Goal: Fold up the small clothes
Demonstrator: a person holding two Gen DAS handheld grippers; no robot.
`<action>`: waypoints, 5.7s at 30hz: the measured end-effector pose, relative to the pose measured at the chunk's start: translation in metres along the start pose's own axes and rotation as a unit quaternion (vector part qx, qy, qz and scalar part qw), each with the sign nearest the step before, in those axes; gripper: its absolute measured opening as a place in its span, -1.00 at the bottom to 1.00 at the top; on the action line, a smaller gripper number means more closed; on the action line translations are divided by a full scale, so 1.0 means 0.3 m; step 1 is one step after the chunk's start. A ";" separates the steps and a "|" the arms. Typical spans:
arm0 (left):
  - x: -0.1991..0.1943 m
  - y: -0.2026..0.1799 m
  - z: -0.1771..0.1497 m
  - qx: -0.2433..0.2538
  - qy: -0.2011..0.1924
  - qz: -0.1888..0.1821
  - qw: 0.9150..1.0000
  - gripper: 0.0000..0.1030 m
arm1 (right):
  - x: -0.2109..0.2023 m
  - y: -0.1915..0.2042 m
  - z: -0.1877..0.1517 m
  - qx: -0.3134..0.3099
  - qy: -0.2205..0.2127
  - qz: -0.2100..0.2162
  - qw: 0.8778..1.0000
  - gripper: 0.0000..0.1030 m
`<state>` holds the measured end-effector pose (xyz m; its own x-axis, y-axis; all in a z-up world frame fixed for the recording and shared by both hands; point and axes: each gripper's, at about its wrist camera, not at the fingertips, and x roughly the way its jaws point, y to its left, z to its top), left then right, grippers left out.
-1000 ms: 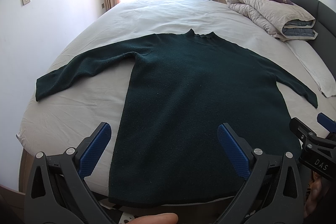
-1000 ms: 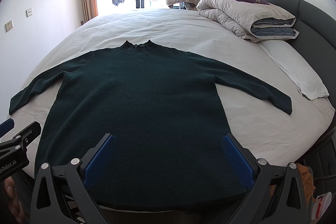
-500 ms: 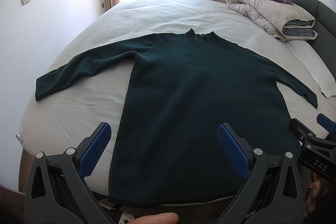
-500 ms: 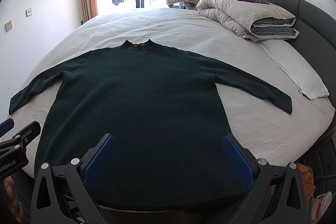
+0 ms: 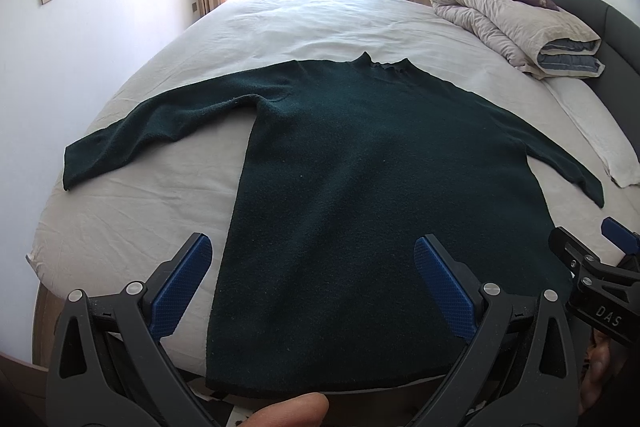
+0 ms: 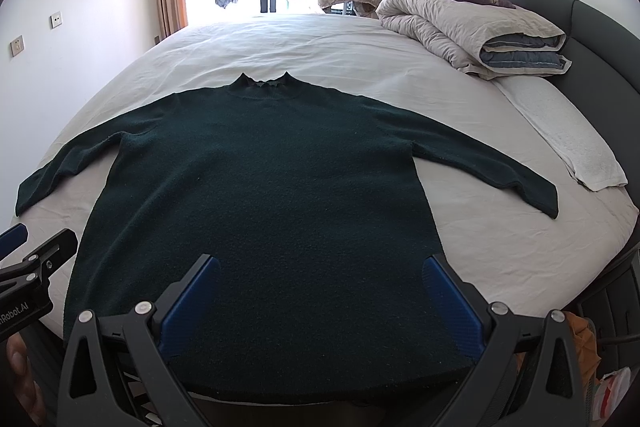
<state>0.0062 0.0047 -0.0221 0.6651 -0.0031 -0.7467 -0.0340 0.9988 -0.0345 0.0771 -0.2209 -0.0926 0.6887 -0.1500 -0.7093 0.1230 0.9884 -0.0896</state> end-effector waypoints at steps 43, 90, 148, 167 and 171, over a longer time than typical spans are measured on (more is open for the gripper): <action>0.486 1.255 0.019 -0.600 -0.140 -0.231 0.753 0.73 | 0.187 0.224 0.116 0.013 0.004 0.187 0.982 0.62; 0.503 1.167 -0.147 -0.704 -0.220 -0.172 0.653 -0.78 | 0.189 0.214 0.091 0.030 -0.002 0.201 0.979 0.51; 0.590 -0.314 0.147 0.406 -0.192 0.113 0.886 -0.89 | 0.802 0.200 0.697 0.129 0.167 0.519 0.828 0.86; 0.567 -0.348 0.106 0.419 -0.221 0.134 0.870 -0.84 | 0.839 0.128 0.746 0.091 0.136 0.463 0.871 -0.83; 0.553 -0.350 0.144 0.400 -0.223 0.118 0.881 -0.29 | 0.821 0.028 0.830 0.096 0.100 0.448 0.883 -0.83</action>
<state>0.1523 -0.0985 -0.1138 0.9430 0.0503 -0.3288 0.2071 0.6848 0.6987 0.4255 -0.2561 -0.0940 0.4322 0.7173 -0.5465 -0.2755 0.6821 0.6774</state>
